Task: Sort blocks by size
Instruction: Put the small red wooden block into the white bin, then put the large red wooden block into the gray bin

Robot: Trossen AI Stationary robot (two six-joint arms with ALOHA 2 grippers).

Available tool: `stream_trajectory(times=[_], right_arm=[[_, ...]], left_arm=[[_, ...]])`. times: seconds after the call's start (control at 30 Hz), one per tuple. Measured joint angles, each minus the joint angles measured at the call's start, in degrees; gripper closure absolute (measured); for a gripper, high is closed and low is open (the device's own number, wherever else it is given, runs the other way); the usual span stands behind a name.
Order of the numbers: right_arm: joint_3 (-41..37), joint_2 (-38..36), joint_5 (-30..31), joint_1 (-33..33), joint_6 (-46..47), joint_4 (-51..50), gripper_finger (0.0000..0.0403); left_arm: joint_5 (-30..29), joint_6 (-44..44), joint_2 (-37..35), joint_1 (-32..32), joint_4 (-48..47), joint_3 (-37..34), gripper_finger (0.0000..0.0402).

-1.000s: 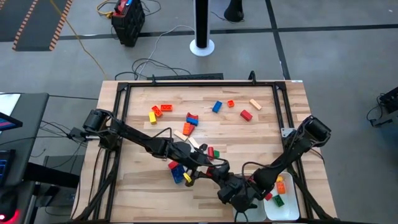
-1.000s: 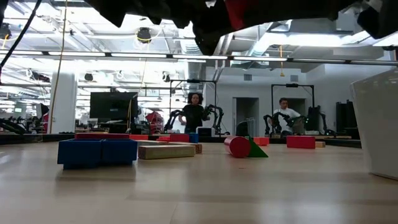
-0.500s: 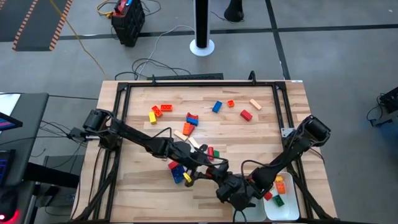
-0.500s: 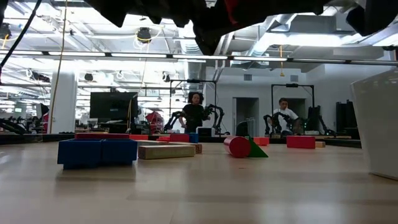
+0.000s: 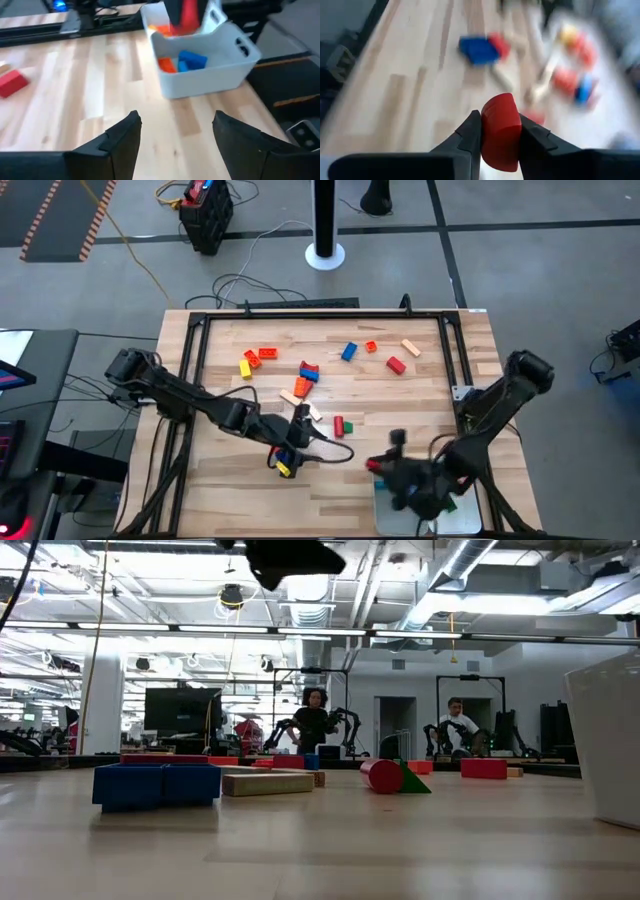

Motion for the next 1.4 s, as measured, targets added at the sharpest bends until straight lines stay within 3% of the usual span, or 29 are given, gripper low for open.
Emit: stream_trajectory(times=[0.13,0.27,0.5,0.67,0.87,1.1,1.4], right_arm=[[0.0,-4.9,-11.4,0.7,26.7,-13.5,0.0286],[0.0,-6.4,-20.0,2.5,44.7,-21.7,0.0285],[-1.5,-4.1,-36.1,7.1,65.3,-26.6,0.0284],[-3.1,-1.9,-40.0,10.8,73.7,-27.5,0.0278],[-3.1,-1.2,-40.2,11.6,76.4,-27.6,0.0225],[-2.3,-2.0,-44.2,6.7,73.7,-28.5,0.019],[0.2,-2.2,-41.1,-4.0,58.0,-32.7,0.0208]], left_arm=[[-4.4,0.5,0.1,-1.5,-2.8,0.0,0.0164],[-5.0,0.8,0.1,-2.3,-4.3,0.0,0.0164],[-5.5,2.7,-0.1,-2.8,-7.8,0.0,0.0164],[-7.9,3.1,-1.4,-2.6,-10.9,0.0,0.0164],[-10.2,4.9,-5.4,-2.6,-12.6,0.0,0.0164],[-10.4,6.0,-8.8,-2.6,-15.7,-1.3,0.0164],[-10.0,7.2,-7.1,1.4,6.2,-15.5,0.0164]])
